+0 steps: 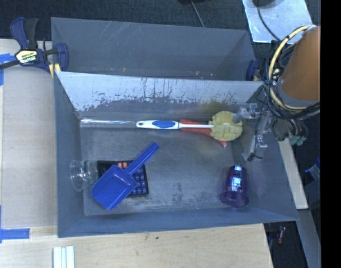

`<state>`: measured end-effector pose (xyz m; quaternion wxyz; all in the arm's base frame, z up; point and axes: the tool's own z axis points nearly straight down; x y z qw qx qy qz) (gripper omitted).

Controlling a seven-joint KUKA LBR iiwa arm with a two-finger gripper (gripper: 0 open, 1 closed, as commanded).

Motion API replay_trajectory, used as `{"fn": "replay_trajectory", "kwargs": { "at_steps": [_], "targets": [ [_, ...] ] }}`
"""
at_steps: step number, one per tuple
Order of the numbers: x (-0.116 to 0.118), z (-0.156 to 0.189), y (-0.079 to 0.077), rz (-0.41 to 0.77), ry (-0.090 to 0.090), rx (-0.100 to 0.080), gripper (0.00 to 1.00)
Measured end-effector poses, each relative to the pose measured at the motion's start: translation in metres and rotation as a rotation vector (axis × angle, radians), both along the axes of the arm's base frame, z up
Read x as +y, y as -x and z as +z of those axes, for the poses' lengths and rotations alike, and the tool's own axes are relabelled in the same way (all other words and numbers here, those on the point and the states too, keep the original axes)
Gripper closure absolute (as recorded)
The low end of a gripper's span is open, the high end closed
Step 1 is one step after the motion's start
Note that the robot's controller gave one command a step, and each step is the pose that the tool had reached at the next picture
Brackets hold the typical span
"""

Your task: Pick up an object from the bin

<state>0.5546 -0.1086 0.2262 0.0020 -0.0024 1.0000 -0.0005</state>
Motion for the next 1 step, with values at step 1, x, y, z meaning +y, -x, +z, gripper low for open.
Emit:
{"fn": "replay_trajectory", "kwargs": {
  "at_steps": [1],
  "targets": [
    [0.0, 0.0, 0.0, 0.0, 0.0, 0.0, 0.0]
  ]
}}
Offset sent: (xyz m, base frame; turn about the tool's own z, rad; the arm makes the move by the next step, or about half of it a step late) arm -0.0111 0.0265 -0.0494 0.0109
